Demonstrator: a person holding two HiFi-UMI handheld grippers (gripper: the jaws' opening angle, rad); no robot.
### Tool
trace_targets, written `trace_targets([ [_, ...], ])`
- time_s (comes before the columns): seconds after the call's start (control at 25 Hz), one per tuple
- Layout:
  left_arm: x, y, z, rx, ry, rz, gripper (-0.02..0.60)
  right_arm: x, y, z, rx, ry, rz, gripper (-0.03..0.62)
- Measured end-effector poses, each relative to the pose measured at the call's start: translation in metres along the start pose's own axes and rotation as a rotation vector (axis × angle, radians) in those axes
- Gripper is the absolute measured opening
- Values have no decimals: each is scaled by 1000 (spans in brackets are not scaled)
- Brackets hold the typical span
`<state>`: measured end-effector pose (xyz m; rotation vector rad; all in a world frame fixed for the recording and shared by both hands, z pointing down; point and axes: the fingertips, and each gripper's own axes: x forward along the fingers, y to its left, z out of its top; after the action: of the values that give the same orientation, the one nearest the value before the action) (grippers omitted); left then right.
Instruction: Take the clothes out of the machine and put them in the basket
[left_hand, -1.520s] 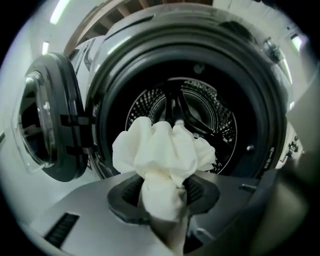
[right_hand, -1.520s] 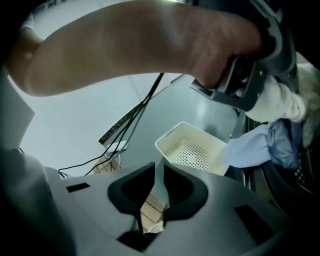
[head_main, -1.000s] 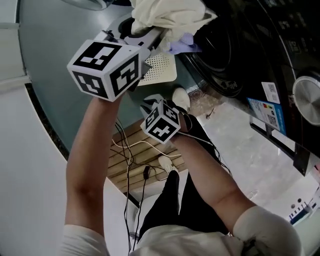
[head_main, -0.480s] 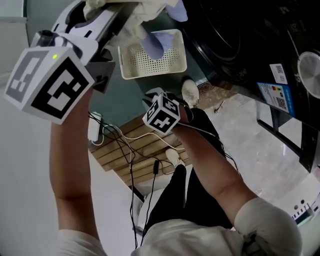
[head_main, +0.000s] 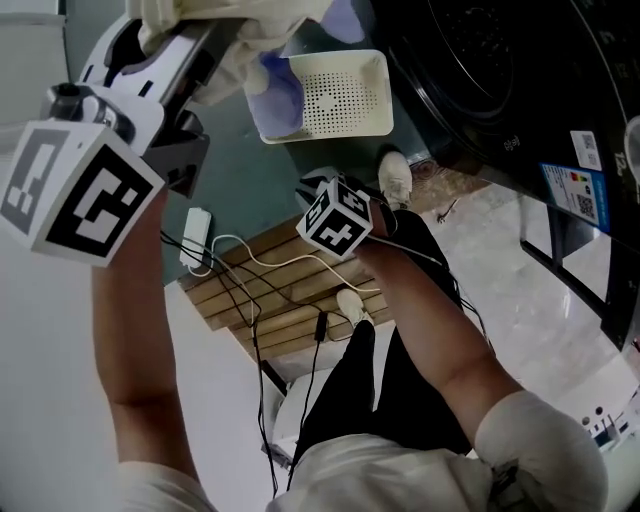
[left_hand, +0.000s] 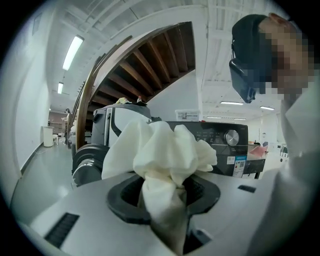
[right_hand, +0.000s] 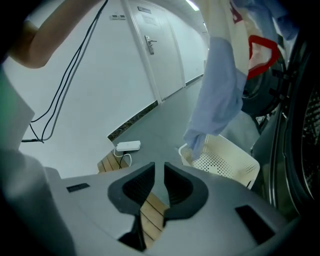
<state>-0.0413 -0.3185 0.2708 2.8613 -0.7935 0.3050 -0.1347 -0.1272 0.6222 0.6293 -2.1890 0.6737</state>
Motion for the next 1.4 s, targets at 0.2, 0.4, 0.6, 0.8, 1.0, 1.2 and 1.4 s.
trace_targets([
  [0.2, -9, 18, -40, -38, 39, 44, 147, 4, 1, 5, -6, -2, 2, 55],
  [0.4, -15, 36, -82, -73, 75, 95, 147, 4, -5, 8, -4, 3, -11, 55],
  [0.6, -6, 39, -127, -117, 87, 115, 149, 2, -11, 7, 0, 6, -9, 55],
  [0.8, 10, 44, -175, -151, 146, 128, 150, -4, -27, 4, 22, 6, -28, 55],
  [1.0, 26, 51, -235, -199, 218, 147, 153, -10, -38, 4, 35, 8, -37, 55],
  [1.2, 39, 64, -299, -254, 290, 172, 155, -13, -42, 9, 44, 0, -27, 55],
  [1.4, 53, 73, -361, -293, 372, 206, 160, -15, -46, 12, 30, -8, -12, 55],
])
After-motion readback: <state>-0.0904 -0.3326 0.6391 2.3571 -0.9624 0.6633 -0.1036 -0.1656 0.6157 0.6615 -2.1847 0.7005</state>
